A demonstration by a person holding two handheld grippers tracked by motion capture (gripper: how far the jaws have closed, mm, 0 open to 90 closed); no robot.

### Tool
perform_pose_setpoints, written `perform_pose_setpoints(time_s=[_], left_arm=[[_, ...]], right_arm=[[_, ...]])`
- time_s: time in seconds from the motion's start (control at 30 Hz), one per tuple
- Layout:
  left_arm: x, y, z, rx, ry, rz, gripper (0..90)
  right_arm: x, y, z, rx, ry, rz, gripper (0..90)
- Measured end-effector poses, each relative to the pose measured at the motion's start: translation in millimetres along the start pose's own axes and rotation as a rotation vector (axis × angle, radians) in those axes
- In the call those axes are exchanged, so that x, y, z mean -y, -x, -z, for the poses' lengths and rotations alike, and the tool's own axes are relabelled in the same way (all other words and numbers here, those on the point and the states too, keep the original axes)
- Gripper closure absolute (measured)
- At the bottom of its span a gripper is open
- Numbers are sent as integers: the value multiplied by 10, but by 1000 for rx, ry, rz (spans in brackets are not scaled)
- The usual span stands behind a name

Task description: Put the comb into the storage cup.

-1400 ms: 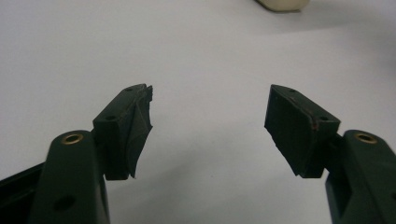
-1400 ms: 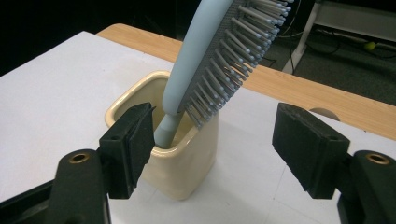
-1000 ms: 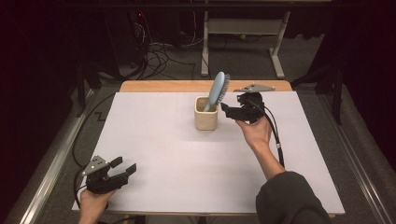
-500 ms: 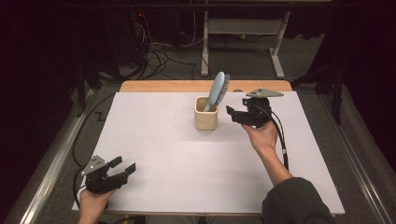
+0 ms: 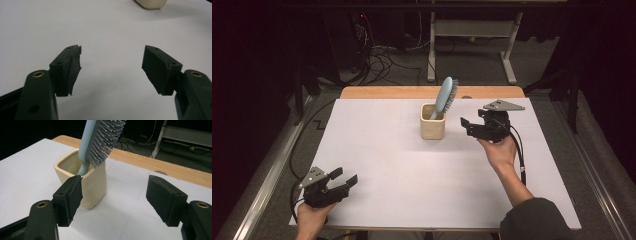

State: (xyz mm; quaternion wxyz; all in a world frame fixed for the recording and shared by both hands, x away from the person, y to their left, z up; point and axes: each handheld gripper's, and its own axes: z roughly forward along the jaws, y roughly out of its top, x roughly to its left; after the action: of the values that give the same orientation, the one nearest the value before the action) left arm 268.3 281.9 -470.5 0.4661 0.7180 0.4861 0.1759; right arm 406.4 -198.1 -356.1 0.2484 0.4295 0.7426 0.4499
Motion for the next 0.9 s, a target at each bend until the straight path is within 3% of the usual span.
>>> perform_pose_setpoints(time_s=[0.9], left_arm=[[-3,17,-2,8,-5,-7,317]], right_arm=[[243,33,253,-6,8,-12,294]])
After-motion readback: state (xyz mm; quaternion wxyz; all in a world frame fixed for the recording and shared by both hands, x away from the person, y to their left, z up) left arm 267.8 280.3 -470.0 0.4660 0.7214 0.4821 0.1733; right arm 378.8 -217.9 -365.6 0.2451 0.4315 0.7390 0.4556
